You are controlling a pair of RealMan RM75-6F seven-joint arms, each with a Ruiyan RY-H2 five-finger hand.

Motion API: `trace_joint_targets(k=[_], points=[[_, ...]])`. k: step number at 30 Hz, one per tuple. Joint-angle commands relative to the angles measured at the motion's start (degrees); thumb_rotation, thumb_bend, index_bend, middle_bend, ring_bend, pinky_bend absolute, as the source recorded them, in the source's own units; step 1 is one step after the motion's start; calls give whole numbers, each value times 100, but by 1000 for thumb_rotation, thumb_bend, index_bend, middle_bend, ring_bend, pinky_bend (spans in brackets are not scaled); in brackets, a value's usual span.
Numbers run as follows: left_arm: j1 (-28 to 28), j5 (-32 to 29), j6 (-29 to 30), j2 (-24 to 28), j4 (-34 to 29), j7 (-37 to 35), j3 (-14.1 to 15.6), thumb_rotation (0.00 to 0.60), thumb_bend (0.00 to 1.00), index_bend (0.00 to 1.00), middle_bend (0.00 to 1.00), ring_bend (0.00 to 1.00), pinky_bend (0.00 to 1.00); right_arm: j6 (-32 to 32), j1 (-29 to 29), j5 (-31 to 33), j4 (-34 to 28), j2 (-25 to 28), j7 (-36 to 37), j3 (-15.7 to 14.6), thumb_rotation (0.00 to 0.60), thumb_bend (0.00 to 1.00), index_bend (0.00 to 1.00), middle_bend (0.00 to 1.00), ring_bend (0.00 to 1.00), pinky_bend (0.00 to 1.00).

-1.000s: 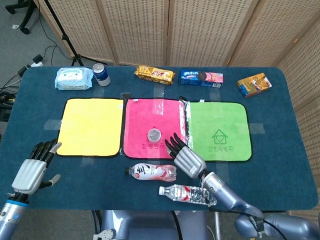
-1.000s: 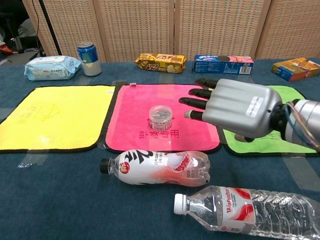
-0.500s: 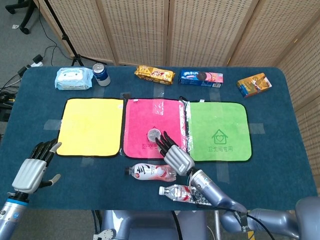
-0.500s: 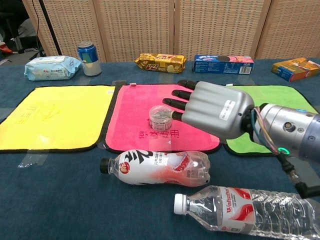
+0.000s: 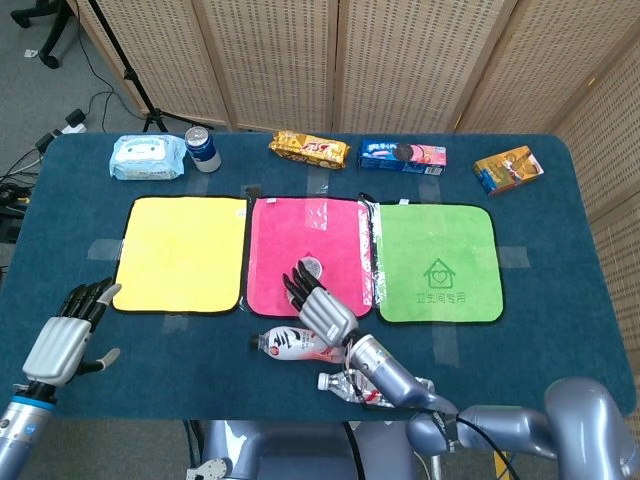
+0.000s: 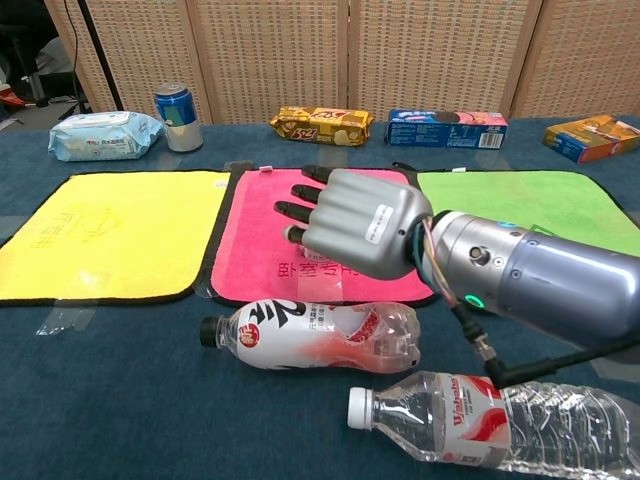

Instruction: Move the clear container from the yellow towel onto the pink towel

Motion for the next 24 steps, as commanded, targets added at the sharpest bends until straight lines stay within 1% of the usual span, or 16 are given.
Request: trace_joint_targets(k=[1, 12, 24], points=[[-6, -17, -26, 1, 18, -34, -4, 600, 222, 0, 0, 0, 0, -25, 101, 99, 129, -124, -38, -20, 600, 683, 149, 10, 0, 33], [-42, -95, -162, -22, 86, -117, -15, 600, 223, 0, 0, 0, 0, -117, 424, 329, 618, -435, 102, -65, 600, 672, 150, 10, 0, 33], [-112, -165, -390, -88, 174, -194, 6, 600, 223, 0, 0, 0, 0, -313, 796, 516, 1506, -837, 493, -133, 600, 672, 149, 10, 0, 33]])
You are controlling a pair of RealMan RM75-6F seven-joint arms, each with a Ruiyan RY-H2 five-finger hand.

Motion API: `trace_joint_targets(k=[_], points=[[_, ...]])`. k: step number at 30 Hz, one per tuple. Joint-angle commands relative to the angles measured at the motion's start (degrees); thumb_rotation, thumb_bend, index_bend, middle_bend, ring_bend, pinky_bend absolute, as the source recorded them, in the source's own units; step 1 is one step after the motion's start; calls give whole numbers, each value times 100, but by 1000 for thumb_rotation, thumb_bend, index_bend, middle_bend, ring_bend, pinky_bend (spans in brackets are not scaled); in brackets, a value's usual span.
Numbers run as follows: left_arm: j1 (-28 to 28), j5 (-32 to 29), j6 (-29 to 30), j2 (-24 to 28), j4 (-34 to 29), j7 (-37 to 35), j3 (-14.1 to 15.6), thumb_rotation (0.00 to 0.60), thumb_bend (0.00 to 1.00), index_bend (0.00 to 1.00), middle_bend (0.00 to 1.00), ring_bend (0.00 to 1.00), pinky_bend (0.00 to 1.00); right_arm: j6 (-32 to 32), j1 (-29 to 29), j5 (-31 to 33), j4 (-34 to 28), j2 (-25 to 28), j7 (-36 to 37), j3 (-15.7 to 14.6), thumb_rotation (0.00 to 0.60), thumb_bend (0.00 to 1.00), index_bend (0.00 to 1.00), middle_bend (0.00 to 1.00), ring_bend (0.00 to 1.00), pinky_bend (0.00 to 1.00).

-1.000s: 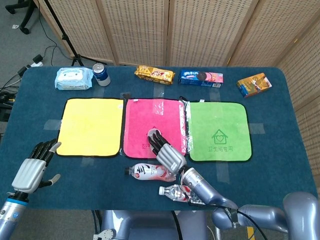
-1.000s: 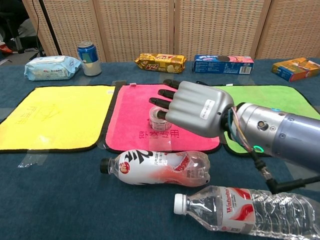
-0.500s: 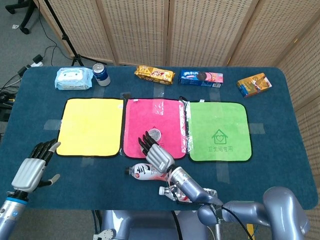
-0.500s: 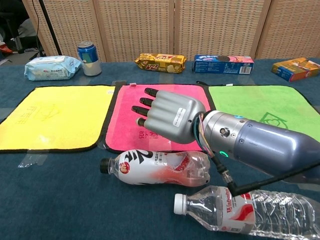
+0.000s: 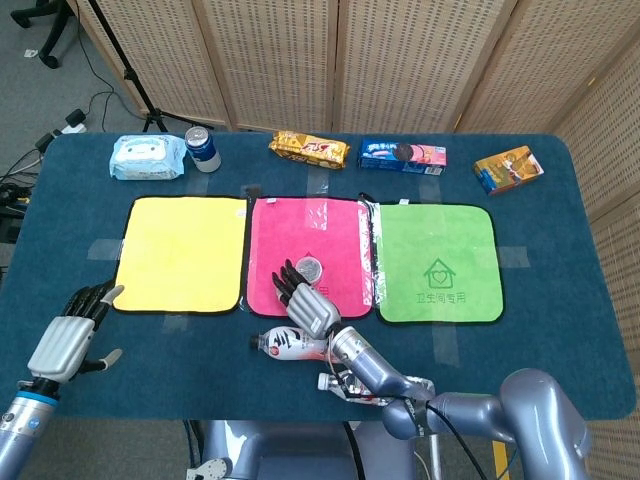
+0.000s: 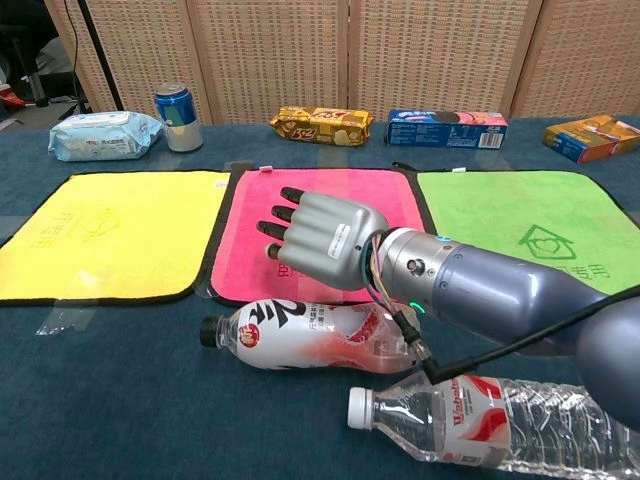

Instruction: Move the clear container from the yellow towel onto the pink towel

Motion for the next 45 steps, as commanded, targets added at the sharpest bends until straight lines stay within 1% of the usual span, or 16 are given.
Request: trace_joint_targets(k=[1, 9, 18, 45], points=[[-11, 18, -28, -9, 6, -16, 18, 600, 223, 0, 0, 0, 0, -67, 104, 69, 238, -118, 80, -20, 600, 672, 149, 10, 0, 33], [-58, 74, -143, -56, 33, -50, 75, 600, 223, 0, 0, 0, 0, -140, 285, 158, 636, -190, 257, -12, 600, 672, 149, 10, 0, 33], [-95, 143, -215, -95, 48, -74, 132, 600, 223, 0, 0, 0, 0, -91, 312, 342, 905, -189, 288, -120, 600, 672, 149, 10, 0, 33], [-118, 298, -222, -106, -57, -44, 245, 600, 226, 0, 0, 0, 0, 257, 181, 1150, 909, 113, -57, -279, 600, 672, 149, 10, 0, 33]])
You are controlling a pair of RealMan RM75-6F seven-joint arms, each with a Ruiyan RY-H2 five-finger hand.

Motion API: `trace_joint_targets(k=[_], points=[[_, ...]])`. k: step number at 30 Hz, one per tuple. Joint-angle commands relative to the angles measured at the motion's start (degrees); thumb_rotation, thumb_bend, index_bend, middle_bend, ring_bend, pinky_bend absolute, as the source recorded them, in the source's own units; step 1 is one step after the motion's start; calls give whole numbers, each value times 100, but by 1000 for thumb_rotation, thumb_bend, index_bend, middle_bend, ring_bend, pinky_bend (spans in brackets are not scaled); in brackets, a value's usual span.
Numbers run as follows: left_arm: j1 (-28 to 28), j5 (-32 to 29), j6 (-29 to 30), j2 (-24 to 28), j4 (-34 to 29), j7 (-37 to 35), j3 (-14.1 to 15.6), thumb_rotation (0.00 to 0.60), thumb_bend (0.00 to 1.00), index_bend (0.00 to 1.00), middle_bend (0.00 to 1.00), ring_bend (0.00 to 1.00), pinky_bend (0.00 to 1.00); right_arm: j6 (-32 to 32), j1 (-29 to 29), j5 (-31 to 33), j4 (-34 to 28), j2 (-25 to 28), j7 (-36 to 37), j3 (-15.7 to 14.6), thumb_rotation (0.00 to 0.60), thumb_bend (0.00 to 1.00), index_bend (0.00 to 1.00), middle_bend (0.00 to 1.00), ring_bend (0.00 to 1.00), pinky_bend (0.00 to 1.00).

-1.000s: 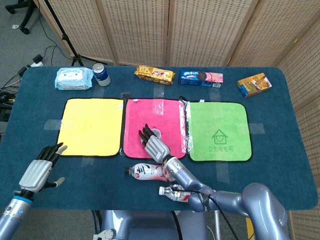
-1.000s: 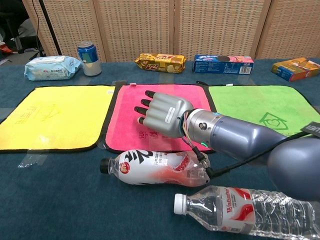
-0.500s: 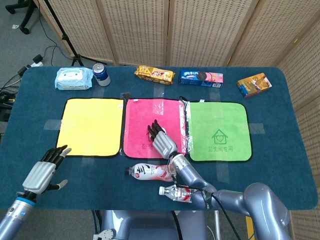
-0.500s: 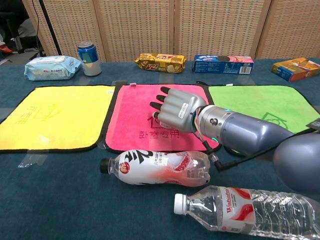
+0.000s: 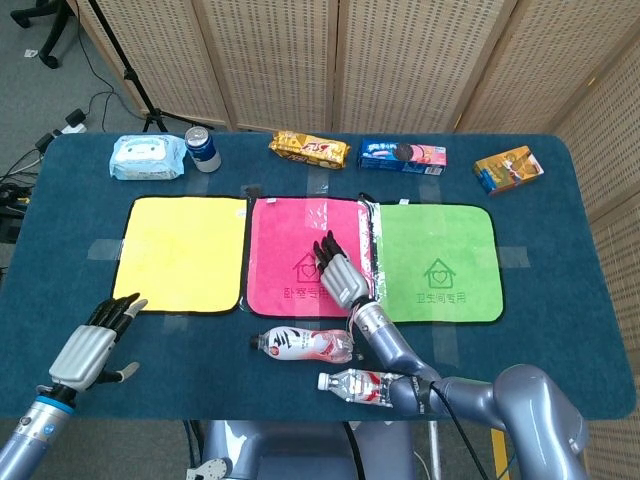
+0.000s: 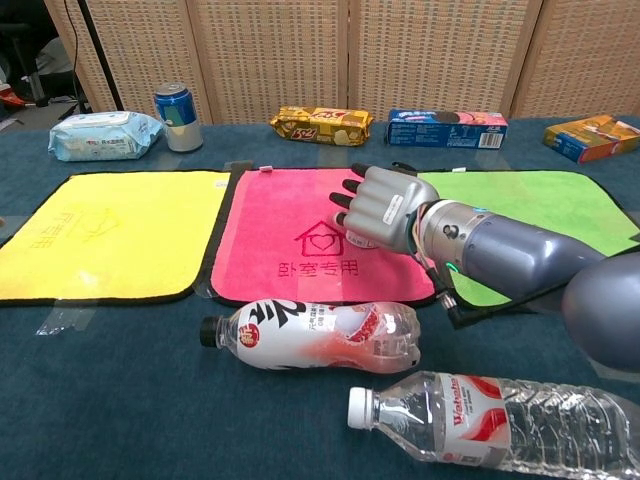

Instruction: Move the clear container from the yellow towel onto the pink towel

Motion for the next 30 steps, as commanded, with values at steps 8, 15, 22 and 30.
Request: trace_joint_targets(k=[8, 15, 22, 30], points=[[0, 30, 9, 7, -32, 4, 22, 600, 228, 0, 0, 0, 0, 115, -118, 322, 103, 94, -95, -67, 600, 672, 149, 10, 0, 33], [4, 50, 12, 17, -66, 22, 49, 600, 230, 0, 0, 0, 0, 250, -172, 732, 124, 117, -287, -34, 600, 672, 149, 10, 0, 33], [4, 91, 46, 33, -65, -23, 57, 600, 232, 0, 0, 0, 0, 396, -198, 1095, 107, 150, -578, -70, 600, 672, 149, 10, 0, 33], [5, 105, 58, 27, -66, -20, 66, 600, 231, 0, 0, 0, 0, 502, -228, 1312, 86, 224, -669, -111, 600, 672, 150, 10, 0, 33]])
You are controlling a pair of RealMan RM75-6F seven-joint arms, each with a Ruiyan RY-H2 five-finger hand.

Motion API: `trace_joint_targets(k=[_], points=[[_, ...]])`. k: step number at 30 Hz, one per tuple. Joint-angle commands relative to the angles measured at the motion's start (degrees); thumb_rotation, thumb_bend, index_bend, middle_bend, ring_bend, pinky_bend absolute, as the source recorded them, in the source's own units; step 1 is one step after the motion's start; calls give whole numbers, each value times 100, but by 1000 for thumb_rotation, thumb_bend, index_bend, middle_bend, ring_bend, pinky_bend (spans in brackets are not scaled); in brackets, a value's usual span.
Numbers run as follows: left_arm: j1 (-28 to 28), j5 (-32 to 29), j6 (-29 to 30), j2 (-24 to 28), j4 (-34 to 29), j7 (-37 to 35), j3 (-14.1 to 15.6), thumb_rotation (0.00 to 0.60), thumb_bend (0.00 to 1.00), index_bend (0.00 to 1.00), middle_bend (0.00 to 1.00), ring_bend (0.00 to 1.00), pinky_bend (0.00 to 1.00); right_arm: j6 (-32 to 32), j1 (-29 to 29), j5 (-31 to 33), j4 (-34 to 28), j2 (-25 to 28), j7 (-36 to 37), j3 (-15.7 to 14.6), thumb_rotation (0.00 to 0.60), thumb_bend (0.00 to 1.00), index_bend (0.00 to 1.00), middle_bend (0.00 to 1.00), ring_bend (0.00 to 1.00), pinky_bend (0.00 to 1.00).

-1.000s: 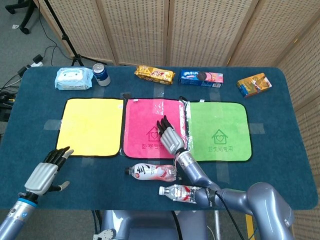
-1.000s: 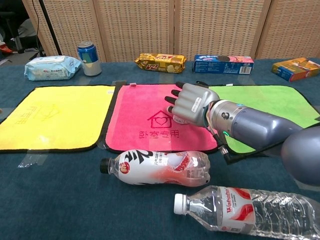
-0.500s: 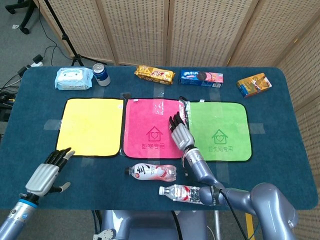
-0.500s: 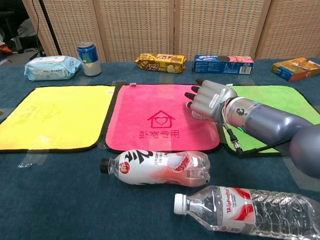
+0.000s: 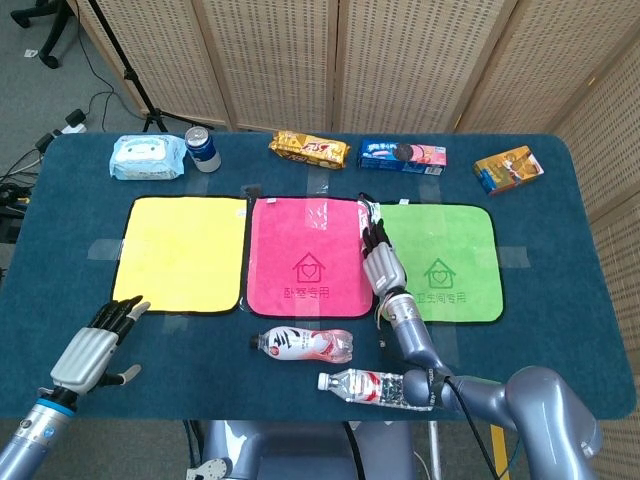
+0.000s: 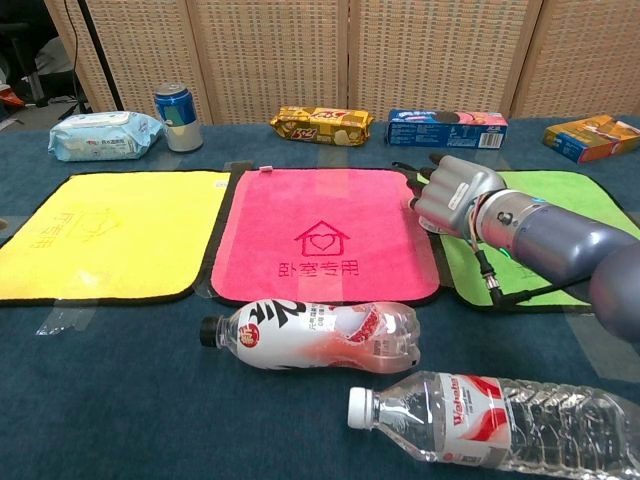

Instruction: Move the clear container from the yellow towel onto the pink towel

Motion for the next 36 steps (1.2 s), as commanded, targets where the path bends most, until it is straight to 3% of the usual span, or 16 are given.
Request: trace_joint_targets(k=[1, 27, 36], points=[[3, 0, 8, -2, -1, 3, -1, 600, 231, 0, 0, 0, 0, 35, -21, 64, 3, 27, -17, -8, 600, 672, 150, 10, 0, 33], [9, -54, 24, -18, 4, 45, -27, 600, 233, 0, 0, 0, 0, 141, -400, 389, 71, 409, 150, -285, 600, 672, 149, 10, 0, 33], [43, -227, 108, 1, 81, -43, -151, 600, 236, 0, 0, 0, 0, 553, -375, -122, -808, 842, 742, 10, 600, 641, 149, 0, 0, 33]])
